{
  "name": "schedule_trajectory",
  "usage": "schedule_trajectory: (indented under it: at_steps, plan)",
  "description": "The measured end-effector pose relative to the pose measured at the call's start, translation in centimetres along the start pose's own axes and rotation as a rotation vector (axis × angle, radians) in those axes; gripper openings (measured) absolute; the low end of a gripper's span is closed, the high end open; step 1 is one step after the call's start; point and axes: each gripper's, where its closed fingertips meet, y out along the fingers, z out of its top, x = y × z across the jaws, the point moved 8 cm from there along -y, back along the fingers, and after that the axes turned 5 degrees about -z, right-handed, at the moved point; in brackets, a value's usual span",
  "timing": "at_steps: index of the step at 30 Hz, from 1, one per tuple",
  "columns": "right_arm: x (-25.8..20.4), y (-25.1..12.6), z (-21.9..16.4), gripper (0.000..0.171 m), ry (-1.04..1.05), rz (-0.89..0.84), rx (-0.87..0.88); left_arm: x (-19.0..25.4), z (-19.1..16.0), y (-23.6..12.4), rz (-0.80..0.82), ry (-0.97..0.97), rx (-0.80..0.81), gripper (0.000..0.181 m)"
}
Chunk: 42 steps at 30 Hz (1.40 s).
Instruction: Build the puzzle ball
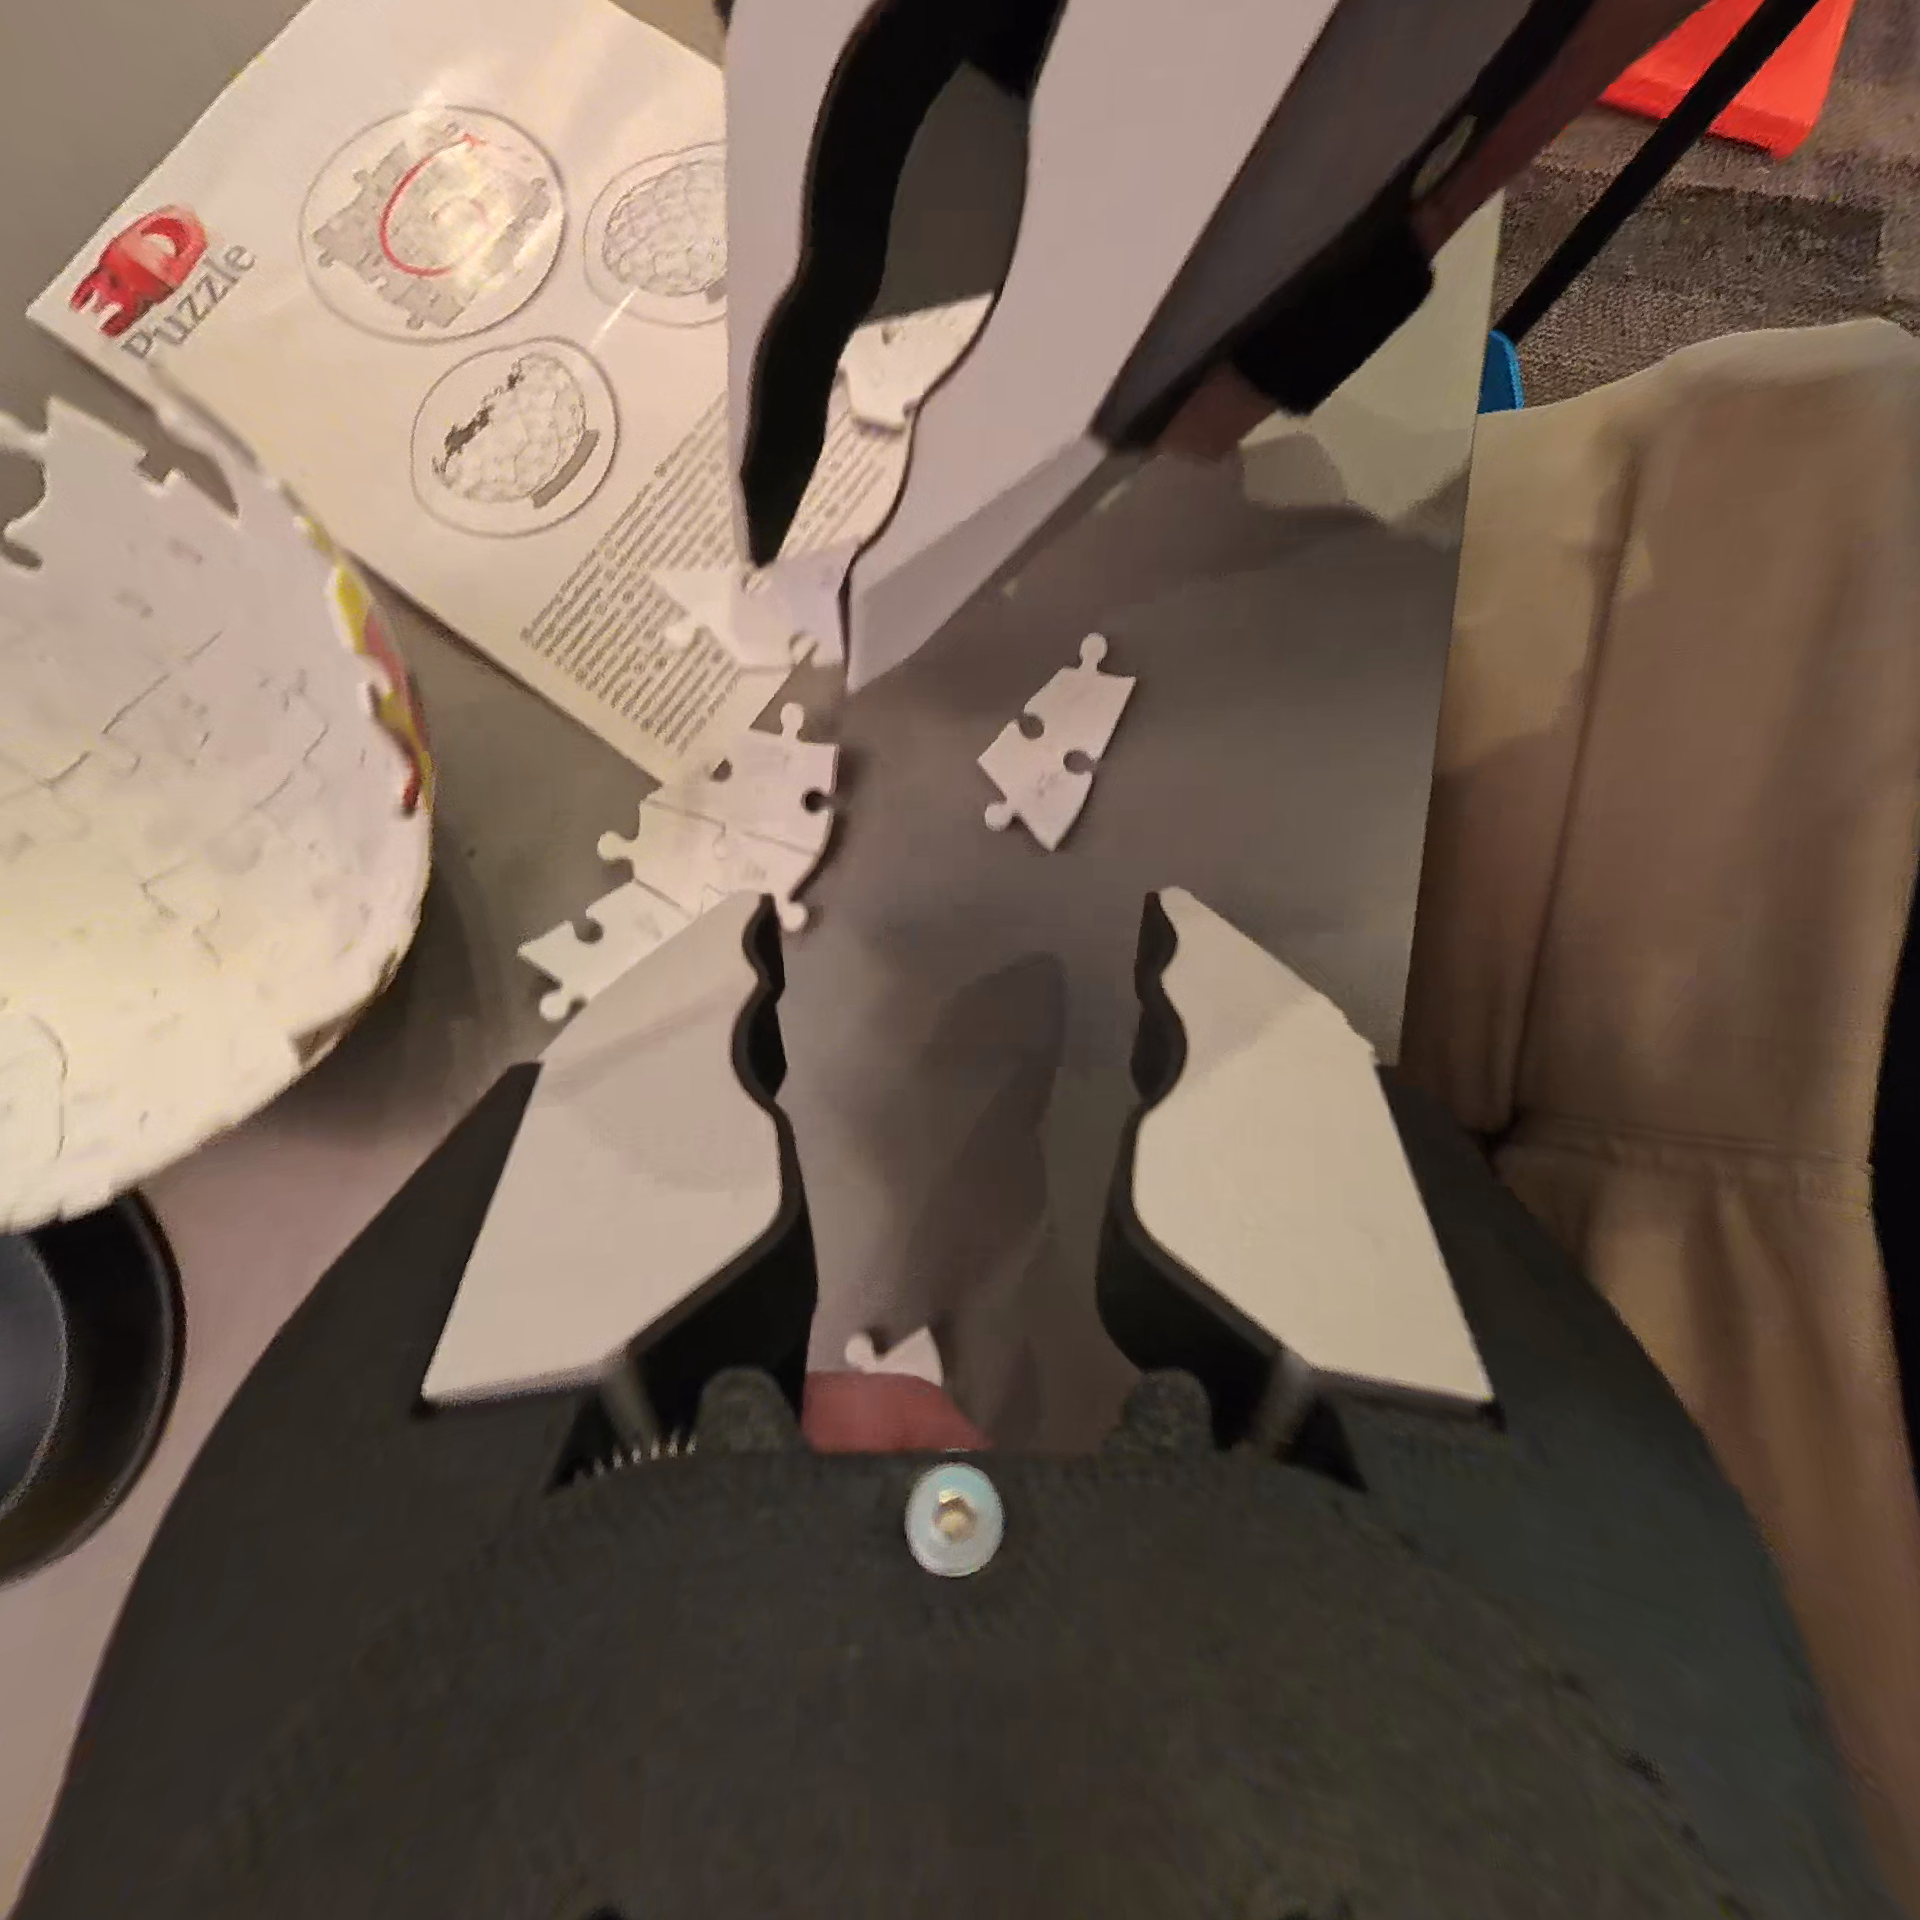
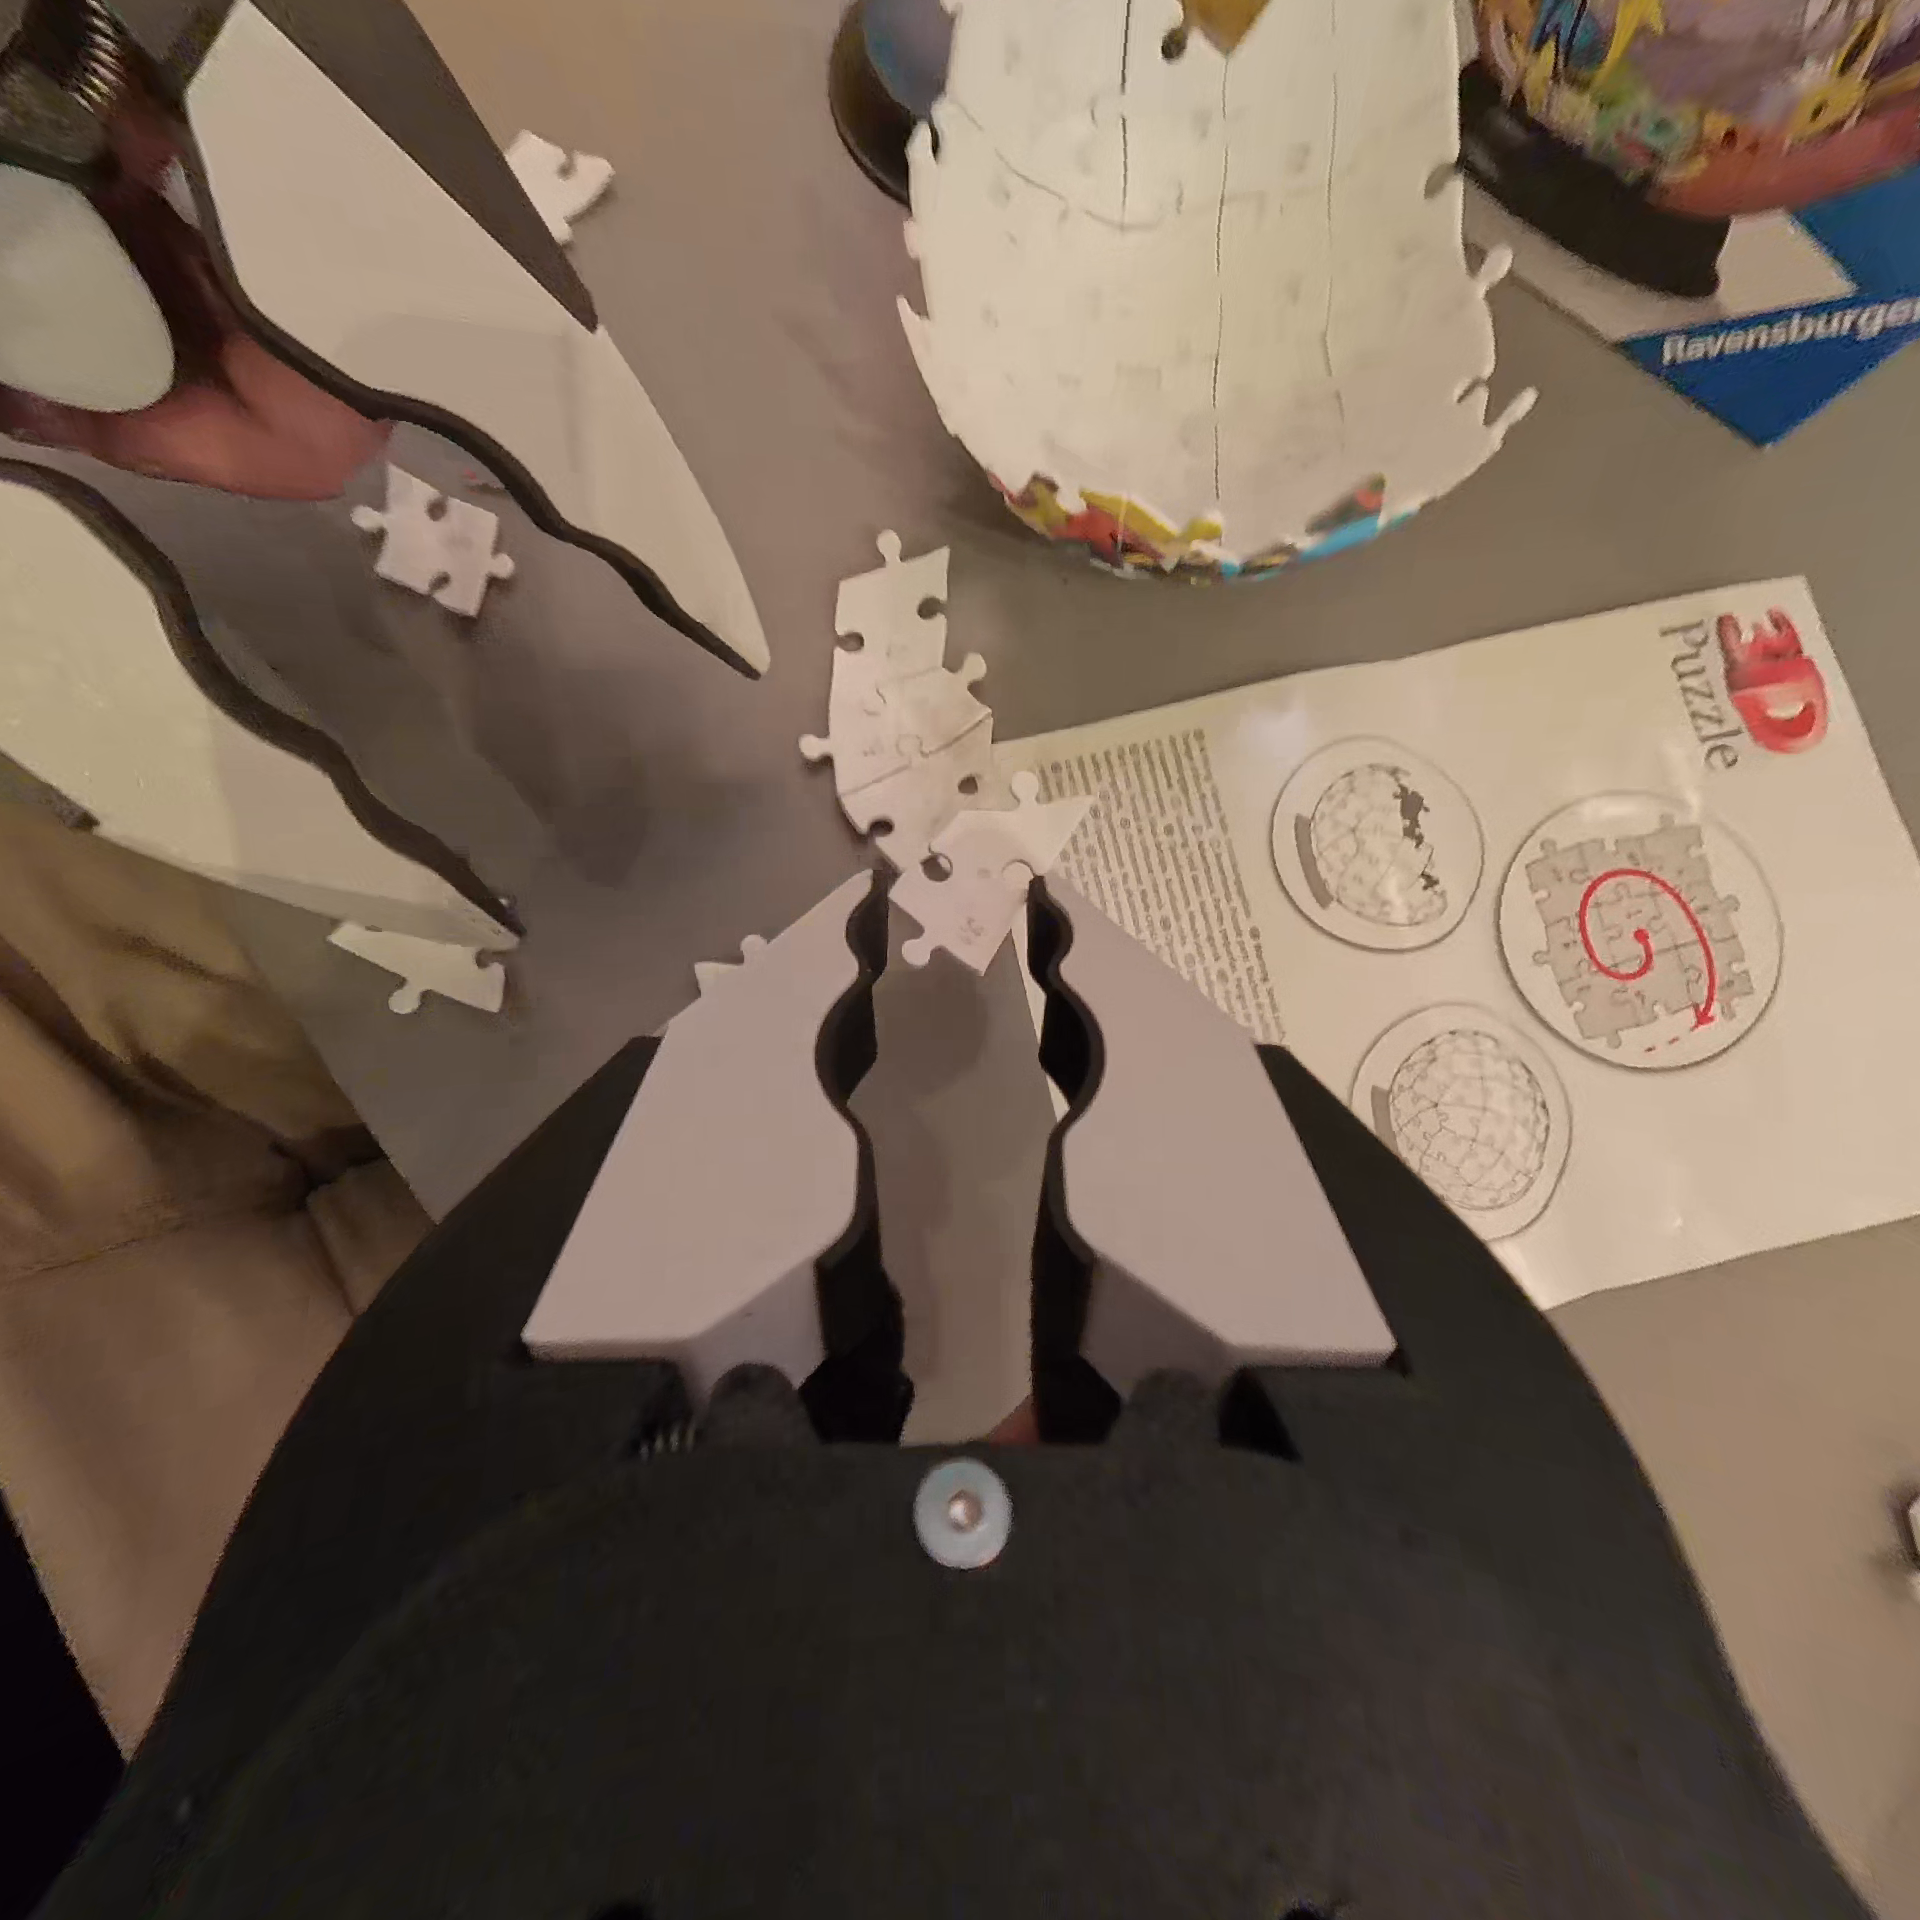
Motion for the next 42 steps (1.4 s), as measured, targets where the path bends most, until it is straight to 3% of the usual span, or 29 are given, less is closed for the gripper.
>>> schedule_trajectory:
  at_steps: [15, 27, 42]
  plan:
    - [-0.2, 2.2, -0.7, 0.025, 0.080, -0.039, -0.063, -0.7, 0.6, 3.4, -0.051, 0.026, -0.080, 0.066]
    - [0.1, 2.0, -0.4, 0.033, 0.087, -0.051, -0.029, -0.8, 0.6, 3.4, -0.059, 0.020, -0.074, 0.064]
    - [0.3, 2.4, -1.0, 0.026, -0.033, 0.037, -0.046, -1.3, 0.7, 3.2, -0.104, 0.079, -0.112, 0.060]
